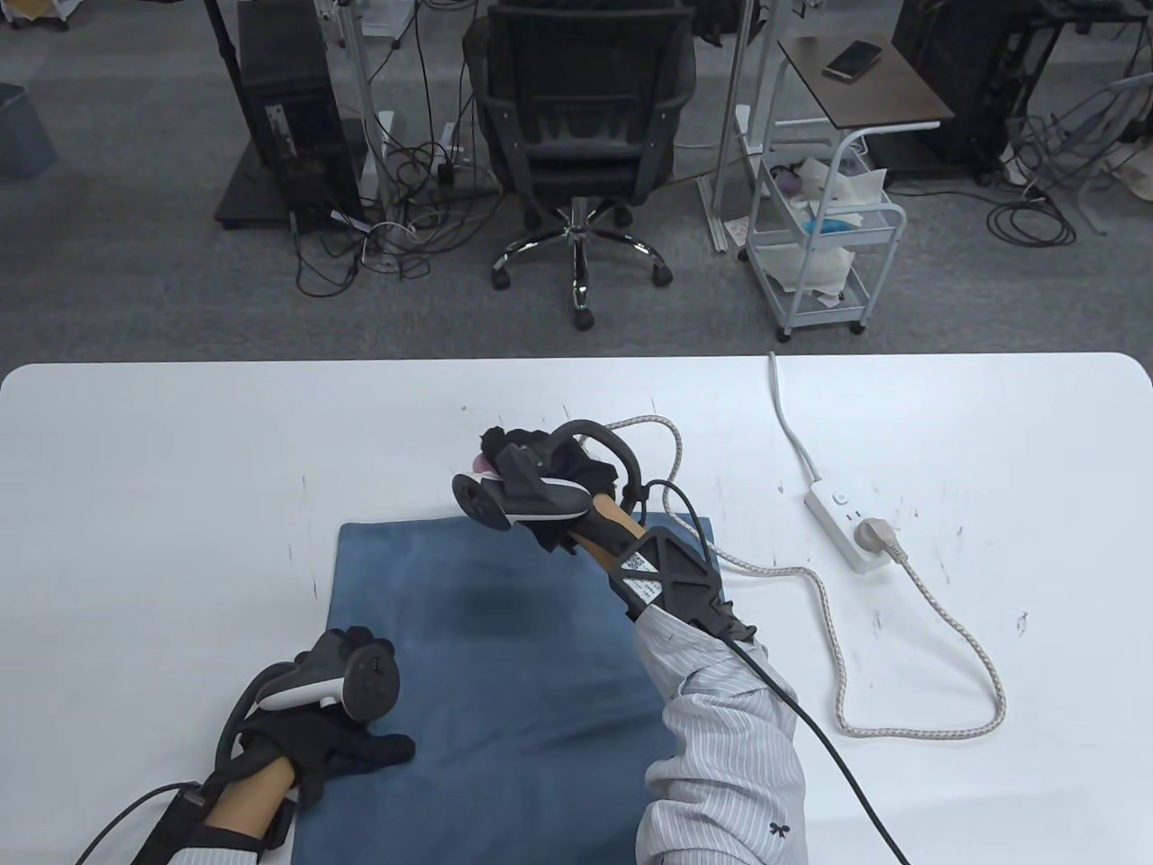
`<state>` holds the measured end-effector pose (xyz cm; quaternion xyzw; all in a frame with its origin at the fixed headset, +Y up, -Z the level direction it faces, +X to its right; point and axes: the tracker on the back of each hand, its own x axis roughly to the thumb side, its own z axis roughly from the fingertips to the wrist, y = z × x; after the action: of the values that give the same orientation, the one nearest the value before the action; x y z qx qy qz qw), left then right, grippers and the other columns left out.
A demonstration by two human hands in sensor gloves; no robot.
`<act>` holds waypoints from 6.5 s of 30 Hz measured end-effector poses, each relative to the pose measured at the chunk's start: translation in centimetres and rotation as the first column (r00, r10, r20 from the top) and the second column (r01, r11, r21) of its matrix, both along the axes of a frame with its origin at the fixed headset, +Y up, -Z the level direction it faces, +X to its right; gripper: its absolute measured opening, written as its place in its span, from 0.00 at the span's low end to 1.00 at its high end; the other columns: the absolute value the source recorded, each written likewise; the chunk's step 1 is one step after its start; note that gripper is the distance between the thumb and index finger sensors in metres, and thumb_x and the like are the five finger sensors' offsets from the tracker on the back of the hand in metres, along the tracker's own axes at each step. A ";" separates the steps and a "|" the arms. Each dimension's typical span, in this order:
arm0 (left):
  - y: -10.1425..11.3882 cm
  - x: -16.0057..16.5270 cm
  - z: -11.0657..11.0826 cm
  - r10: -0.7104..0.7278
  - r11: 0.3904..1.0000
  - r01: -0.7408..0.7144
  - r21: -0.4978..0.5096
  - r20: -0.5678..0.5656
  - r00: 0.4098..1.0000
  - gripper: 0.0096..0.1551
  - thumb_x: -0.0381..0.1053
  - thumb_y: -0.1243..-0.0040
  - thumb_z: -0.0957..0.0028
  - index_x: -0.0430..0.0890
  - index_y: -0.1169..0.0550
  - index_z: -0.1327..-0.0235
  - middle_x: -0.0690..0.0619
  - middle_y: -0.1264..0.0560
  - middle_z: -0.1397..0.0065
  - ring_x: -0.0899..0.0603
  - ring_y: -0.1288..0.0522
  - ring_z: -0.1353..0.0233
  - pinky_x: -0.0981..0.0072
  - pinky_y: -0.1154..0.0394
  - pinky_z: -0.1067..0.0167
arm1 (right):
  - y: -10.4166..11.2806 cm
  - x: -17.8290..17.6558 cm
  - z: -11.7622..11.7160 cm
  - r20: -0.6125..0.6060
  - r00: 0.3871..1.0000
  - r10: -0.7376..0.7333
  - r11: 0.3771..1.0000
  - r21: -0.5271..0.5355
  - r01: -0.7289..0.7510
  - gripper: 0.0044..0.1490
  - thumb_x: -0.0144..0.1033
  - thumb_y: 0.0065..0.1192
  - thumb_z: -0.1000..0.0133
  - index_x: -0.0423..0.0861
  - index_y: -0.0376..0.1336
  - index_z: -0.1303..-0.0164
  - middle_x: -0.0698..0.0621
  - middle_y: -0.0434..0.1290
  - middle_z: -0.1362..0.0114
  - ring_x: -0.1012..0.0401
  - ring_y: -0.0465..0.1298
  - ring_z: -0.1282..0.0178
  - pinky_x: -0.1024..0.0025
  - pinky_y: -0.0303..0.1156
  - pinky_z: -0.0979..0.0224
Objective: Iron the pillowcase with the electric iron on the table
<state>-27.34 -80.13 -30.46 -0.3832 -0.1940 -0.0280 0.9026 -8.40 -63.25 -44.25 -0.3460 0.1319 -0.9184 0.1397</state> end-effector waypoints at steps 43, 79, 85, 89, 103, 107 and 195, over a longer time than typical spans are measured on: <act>0.0 0.1 0.0 -0.016 1.000 0.016 0.003 0.004 1.000 0.71 0.76 0.64 0.51 0.32 0.79 0.28 0.25 0.83 0.26 0.17 0.78 0.28 0.24 0.68 0.31 | -9.7 -8.7 -1.0 0.153 0.967 -0.203 0.973 -0.080 0.217 0.41 0.51 0.42 0.38 0.38 0.53 0.20 0.48 0.77 0.47 0.62 0.79 0.64 0.70 0.80 0.58; 0.1 0.1 0.0 -0.011 1.000 0.011 -0.002 0.001 1.000 0.71 0.76 0.64 0.51 0.32 0.79 0.28 0.25 0.83 0.27 0.17 0.79 0.28 0.24 0.68 0.31 | -9.3 1.1 0.2 0.204 0.954 -0.220 0.950 -0.176 0.256 0.41 0.50 0.42 0.38 0.40 0.51 0.19 0.48 0.77 0.47 0.62 0.79 0.65 0.70 0.79 0.58; 0.1 0.0 0.0 -0.011 1.000 0.011 -0.001 -0.002 1.000 0.71 0.76 0.64 0.51 0.32 0.79 0.28 0.26 0.83 0.27 0.17 0.79 0.28 0.24 0.68 0.31 | -9.7 4.3 -0.9 0.291 0.935 -0.205 0.968 -0.083 0.238 0.41 0.51 0.42 0.38 0.40 0.51 0.19 0.48 0.77 0.48 0.63 0.79 0.65 0.70 0.79 0.58; 0.1 0.0 0.0 -0.010 1.000 0.010 -0.001 -0.002 1.000 0.71 0.76 0.64 0.51 0.32 0.79 0.28 0.26 0.83 0.27 0.17 0.79 0.28 0.24 0.68 0.31 | -9.7 7.4 -2.7 0.405 0.889 -0.212 0.965 -0.059 0.257 0.41 0.50 0.42 0.38 0.40 0.51 0.19 0.48 0.77 0.48 0.62 0.79 0.65 0.70 0.79 0.58; 0.0 0.0 0.0 -0.003 1.000 0.003 -0.001 -0.003 1.000 0.71 0.76 0.64 0.51 0.32 0.80 0.29 0.26 0.84 0.27 0.18 0.79 0.28 0.24 0.69 0.32 | -9.7 13.4 -0.4 0.378 0.905 -0.196 0.971 -0.052 0.232 0.41 0.51 0.42 0.38 0.40 0.52 0.19 0.49 0.77 0.48 0.63 0.79 0.65 0.70 0.80 0.58; 0.0 0.0 0.0 -0.002 1.000 0.002 -0.003 -0.004 1.000 0.71 0.76 0.64 0.51 0.32 0.80 0.29 0.26 0.84 0.27 0.18 0.79 0.28 0.24 0.69 0.32 | -9.7 16.0 -2.4 0.469 0.872 -0.144 0.987 0.010 0.158 0.40 0.51 0.41 0.38 0.41 0.51 0.19 0.49 0.77 0.47 0.63 0.79 0.65 0.71 0.80 0.58; -0.1 31.0 4.2 0.203 0.978 -0.158 -0.138 0.807 0.555 0.58 0.68 0.55 0.46 0.49 0.71 0.20 0.43 0.79 0.19 0.30 0.79 0.23 0.36 0.73 0.28 | -9.3 19.0 7.4 -0.027 0.979 -0.202 0.959 -0.208 0.192 0.41 0.52 0.42 0.40 0.41 0.53 0.21 0.51 0.77 0.48 0.64 0.79 0.65 0.71 0.80 0.58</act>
<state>3.66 -80.20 -26.30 -0.3270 -0.6266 -0.1038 0.6998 10.62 -72.56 -36.81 -0.3655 0.0739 -0.9278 0.0078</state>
